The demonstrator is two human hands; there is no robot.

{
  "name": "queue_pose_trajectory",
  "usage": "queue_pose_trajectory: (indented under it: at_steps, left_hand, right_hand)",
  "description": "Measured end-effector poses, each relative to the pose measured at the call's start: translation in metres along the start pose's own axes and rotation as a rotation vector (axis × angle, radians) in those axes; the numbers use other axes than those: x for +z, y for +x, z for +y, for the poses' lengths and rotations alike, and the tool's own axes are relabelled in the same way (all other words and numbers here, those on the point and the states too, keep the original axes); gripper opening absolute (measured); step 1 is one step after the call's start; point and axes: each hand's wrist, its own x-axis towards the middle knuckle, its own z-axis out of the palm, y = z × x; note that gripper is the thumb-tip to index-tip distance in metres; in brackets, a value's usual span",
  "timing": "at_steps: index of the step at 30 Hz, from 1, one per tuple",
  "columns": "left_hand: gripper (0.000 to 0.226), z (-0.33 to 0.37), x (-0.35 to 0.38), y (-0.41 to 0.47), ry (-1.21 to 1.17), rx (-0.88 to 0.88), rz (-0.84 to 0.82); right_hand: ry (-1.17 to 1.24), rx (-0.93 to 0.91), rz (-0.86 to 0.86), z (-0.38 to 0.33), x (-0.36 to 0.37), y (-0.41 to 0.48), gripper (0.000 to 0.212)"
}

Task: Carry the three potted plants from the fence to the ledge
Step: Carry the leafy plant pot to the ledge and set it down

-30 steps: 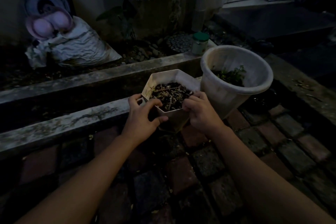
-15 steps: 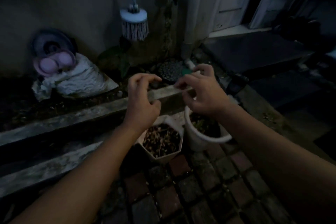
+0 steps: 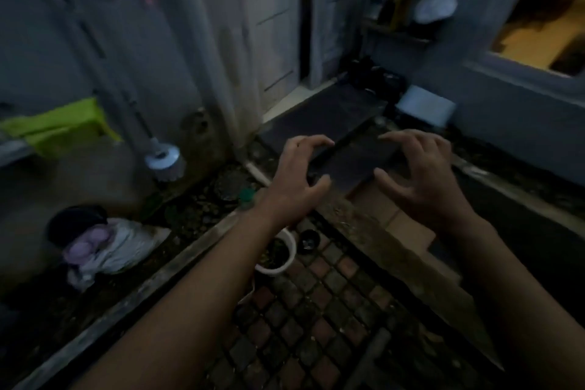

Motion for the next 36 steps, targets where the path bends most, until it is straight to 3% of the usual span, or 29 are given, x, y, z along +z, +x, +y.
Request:
queue_pose_trajectory:
  at_steps: [4,9,13,17,20,24,27,31,33,36]
  left_hand:
    - [0.05,0.103,0.07,0.015,-0.131,0.187,-0.172]
    - [0.044,0.174,0.187,0.005,-0.356,0.297,-0.473]
    - [0.046,0.212,0.257,-0.01,-0.381,0.536,-0.774]
    - [0.046,0.248,0.297,-0.039,-0.457,0.753,-1.026]
    - [0.051,0.28,0.314,-0.078,-0.449,0.935,-1.223]
    - [0.059,0.31,0.319,-0.146,-0.403,1.162,-1.331]
    - [0.058,0.337,0.317,-0.199,-0.353,1.287,-1.334]
    - [0.044,0.369,0.317,-0.261,0.018,1.487,-1.224]
    - [0.042,0.372,0.319,-0.281,0.178,1.556,-1.073]
    - [0.053,0.374,0.322,-0.289,0.213,1.594,-0.94]
  right_hand:
    - [0.006,0.248,0.27,0.035,-0.124,-0.059,0.05]
    - [-0.143,0.593,0.506,0.063,-0.204,-0.179,0.045]
    - [-0.363,1.04,0.612,0.062,-0.226,-0.294,0.049]
    - [-0.684,1.504,0.713,0.014,-0.215,-0.386,0.047]
    - [-0.586,1.839,0.72,-0.025,-0.191,-0.429,0.059]
    - [-0.421,1.881,0.738,-0.051,-0.157,-0.46,0.067]
    - [-0.266,1.88,0.992,-0.07,-0.146,-0.479,0.051]
    - [-0.076,1.81,1.026,-0.077,-0.145,-0.505,0.049]
    - [-0.06,1.783,0.999,-0.079,-0.147,-0.514,0.05]
    - [0.006,1.678,1.01,-0.081,-0.145,-0.53,0.035]
